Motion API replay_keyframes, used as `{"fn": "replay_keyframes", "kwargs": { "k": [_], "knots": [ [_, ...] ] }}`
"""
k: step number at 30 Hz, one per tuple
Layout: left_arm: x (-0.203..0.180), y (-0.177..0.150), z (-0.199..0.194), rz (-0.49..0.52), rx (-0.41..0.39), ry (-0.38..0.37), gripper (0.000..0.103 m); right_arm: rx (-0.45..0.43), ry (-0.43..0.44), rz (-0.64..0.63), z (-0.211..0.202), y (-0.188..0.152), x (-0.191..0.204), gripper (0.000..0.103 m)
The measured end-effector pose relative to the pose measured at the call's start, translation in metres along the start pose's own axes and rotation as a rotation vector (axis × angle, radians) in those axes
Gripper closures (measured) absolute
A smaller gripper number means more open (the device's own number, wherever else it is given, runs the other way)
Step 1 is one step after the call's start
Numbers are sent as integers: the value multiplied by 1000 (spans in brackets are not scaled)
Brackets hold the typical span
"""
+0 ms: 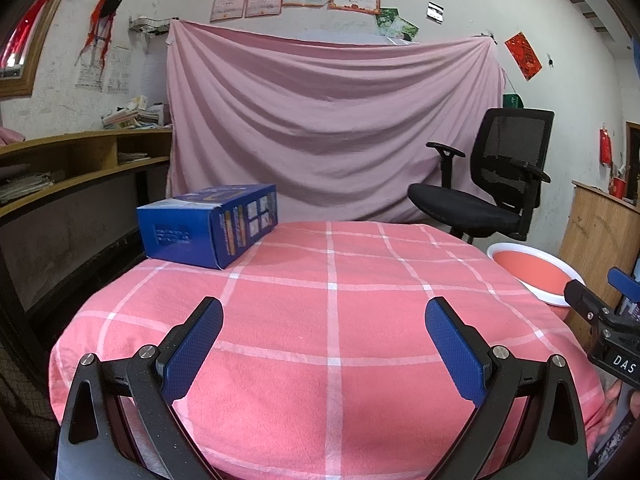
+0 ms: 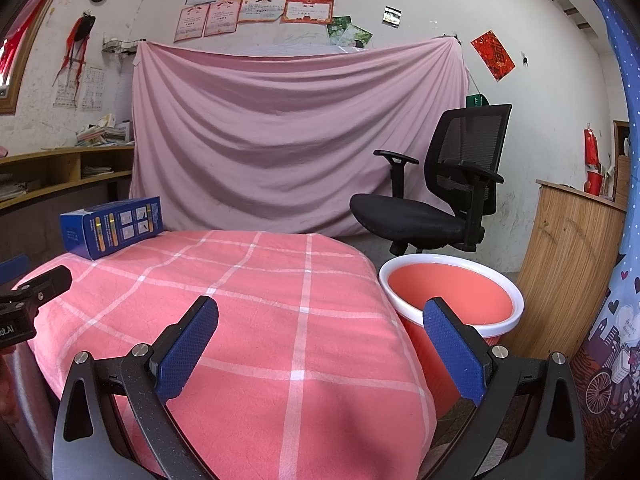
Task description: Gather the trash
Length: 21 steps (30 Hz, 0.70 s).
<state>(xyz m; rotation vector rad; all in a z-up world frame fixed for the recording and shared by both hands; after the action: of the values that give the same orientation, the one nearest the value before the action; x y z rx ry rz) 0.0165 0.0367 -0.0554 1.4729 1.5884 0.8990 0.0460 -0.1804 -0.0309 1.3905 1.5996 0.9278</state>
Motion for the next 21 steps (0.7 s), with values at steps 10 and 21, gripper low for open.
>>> {"fn": "replay_keyframes", "kwargs": {
  "k": [10,21],
  "knots": [
    [-1,1,-6,10,-25,8,4,3,3,-4,0,-1,0,0],
    [-2,2,-6,15,-20,15,4,4,4,-3,-1,-1,1,0]
  ]
}}
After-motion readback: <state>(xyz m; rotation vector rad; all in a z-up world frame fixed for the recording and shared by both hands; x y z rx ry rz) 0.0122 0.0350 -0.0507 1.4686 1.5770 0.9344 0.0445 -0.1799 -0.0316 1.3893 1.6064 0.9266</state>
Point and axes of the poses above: each gripper's, at about its wrist camera, not at the fingertips, and z roughly the way its jaws point, x to its left, y to its top, the point moved 1 cm from there along z, roughly the way its jaws point, and after that the axes turned 7 degrees about x, right-handed, at the moved point
